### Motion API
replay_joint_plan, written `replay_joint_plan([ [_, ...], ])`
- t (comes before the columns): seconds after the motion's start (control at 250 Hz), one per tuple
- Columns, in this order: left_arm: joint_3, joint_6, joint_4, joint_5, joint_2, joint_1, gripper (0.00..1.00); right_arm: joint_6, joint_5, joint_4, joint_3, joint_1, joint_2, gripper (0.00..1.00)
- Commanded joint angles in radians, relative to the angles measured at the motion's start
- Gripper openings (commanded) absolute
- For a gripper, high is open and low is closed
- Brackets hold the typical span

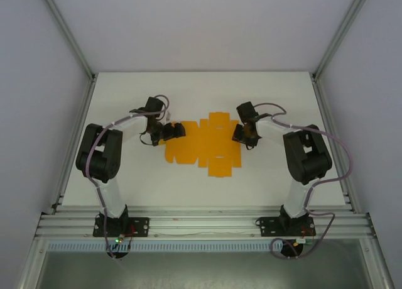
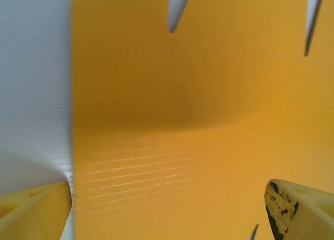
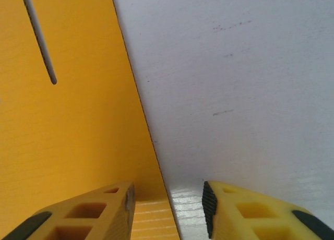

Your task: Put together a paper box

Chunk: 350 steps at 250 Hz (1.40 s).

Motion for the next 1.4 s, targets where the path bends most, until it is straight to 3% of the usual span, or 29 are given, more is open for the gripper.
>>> replay_joint_plan([
  [0.0,-0.025,-0.011,0.134,0.189,0.021,-0.028,0.93,0.029,-0.104,0.083,-0.057,0.022,0.096,0.36],
  [0.116,-0.065,-0.078,0.288,0.336,-0.006,-0.022,0.92,0.033,-0.146,0.099,-0.072,0.027,0.12,0.36],
  [0.448,-0.173,-0.319,0.698,0.499,-0.139,-0.021,0.87,0.031,-0.124,0.106,-0.117,0.029,0.135,0.35],
  [0.636,-0.119,-0.158,0.435,0.372,-0.183,-0.034,0.66,0.041,-0.101,0.125,-0.105,0.03,0.198,0.33],
  [0.827,-0.1,-0.1,0.367,0.343,-0.204,-0.055,0.6,0.04,-0.036,0.116,-0.105,0.029,0.206,0.33],
  [0.995,0.005,0.003,0.131,0.171,-0.136,-0.1,0.57,0.032,-0.034,0.122,-0.11,0.029,0.202,0.33],
  [1.143,0.126,0.08,-0.092,-0.062,-0.074,-0.151,0.5,0.032,-0.015,0.12,-0.11,0.03,0.201,0.33],
  [1.255,0.165,0.094,-0.146,-0.122,-0.048,-0.167,0.39,0.027,-0.002,0.121,-0.114,0.03,0.192,0.34],
  [1.395,0.142,0.079,-0.084,-0.097,-0.08,-0.168,0.14,0.001,0.007,0.131,-0.104,0.029,0.128,0.4],
])
